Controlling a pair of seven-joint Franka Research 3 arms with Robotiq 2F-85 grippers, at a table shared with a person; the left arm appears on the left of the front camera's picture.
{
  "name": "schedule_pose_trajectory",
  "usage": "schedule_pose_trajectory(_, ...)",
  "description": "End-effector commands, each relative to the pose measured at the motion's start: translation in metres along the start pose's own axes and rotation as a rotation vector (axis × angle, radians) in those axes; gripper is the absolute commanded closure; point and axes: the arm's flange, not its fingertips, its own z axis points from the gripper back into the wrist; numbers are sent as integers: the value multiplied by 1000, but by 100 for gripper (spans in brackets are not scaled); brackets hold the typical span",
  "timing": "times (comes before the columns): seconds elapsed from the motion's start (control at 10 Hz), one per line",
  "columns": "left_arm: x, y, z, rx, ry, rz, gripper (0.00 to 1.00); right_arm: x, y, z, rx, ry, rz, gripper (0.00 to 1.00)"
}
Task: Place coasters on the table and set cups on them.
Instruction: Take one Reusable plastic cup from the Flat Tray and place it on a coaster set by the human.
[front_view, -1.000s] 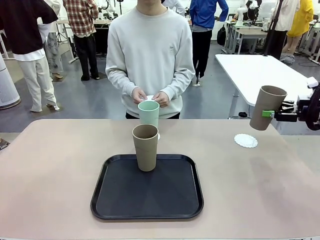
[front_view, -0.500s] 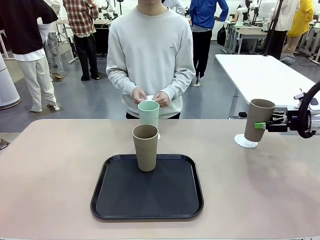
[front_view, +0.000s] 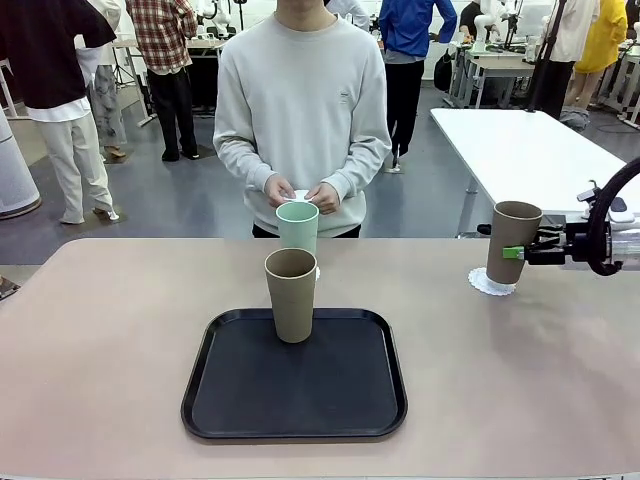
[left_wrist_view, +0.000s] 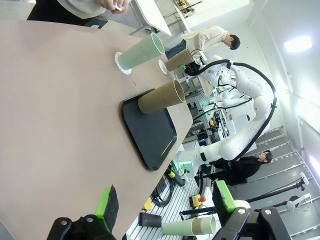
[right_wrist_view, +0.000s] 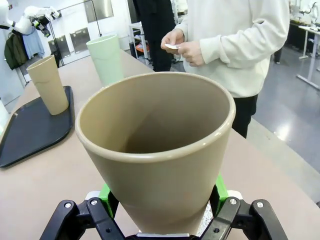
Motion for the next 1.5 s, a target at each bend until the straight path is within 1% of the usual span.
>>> schedule_pose_trajectory(0.0, 0, -2, 2, -2, 3, -2, 0, 2, -4, -16, -7, -6, 15, 14)
schedule_pose_trajectory(0.4, 0, -2, 2, -2, 3, -2, 0, -4, -6, -24, 6, -17, -4, 14)
schedule_pose_trajectory(0.5, 0, -2, 2, -2, 3, -2, 0, -2, -2, -22, -9, -16, -19, 14)
schedule_pose_trajectory(0.6, 0, -2, 2, -2, 3, -2, 0, 9, 10, -17, -74, -10, -69, 14)
schedule_pose_trajectory(0.7, 0, -2, 2, -2, 3, -2, 0, -4, 2, -20, 22, -1, -10, 14)
schedule_pose_trajectory(1.1, 0, -2, 2, -2, 3, -2, 0, -4, 2, -20, 22, -1, -10, 14)
schedule_pose_trajectory(1.2, 0, -2, 2, -2, 3, -2, 0, -4, 1, -19, 3, -3, -25, 14)
schedule_pose_trajectory(1.4, 0, -2, 2, -2, 3, -2, 0, -8, 1, -20, 53, -26, 15, 14)
